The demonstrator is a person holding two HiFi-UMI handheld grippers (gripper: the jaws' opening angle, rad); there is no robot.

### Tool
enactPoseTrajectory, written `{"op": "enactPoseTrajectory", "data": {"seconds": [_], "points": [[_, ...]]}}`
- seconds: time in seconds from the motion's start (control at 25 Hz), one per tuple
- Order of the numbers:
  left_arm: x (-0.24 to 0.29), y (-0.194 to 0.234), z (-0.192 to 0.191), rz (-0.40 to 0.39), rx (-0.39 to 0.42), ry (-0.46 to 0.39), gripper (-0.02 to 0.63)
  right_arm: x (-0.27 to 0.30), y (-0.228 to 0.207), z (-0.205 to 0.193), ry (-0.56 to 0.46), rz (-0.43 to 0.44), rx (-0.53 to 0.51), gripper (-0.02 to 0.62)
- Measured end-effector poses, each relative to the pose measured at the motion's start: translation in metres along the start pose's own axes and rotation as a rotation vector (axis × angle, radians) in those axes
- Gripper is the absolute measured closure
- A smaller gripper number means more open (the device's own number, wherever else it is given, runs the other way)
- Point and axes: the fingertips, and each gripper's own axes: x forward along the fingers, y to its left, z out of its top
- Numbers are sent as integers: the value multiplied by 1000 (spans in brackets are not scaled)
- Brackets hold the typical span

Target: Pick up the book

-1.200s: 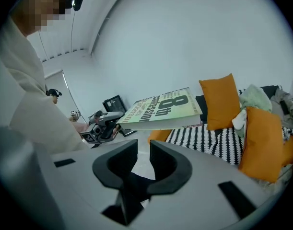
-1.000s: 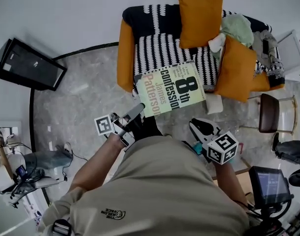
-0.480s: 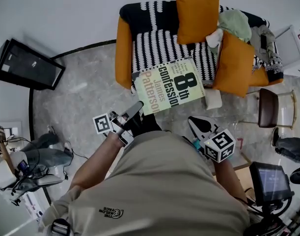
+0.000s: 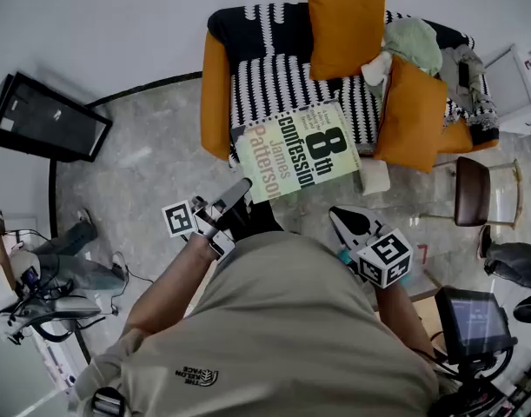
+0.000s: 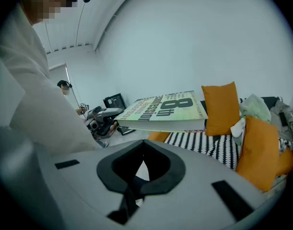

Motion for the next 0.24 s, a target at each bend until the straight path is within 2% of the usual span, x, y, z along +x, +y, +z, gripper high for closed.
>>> {"op": "enactPoseTrajectory", "data": {"seconds": [0.24], "points": [[1,3,2,-17,5,4,598,3,-2,-4,-1,-12,0,580]]}}
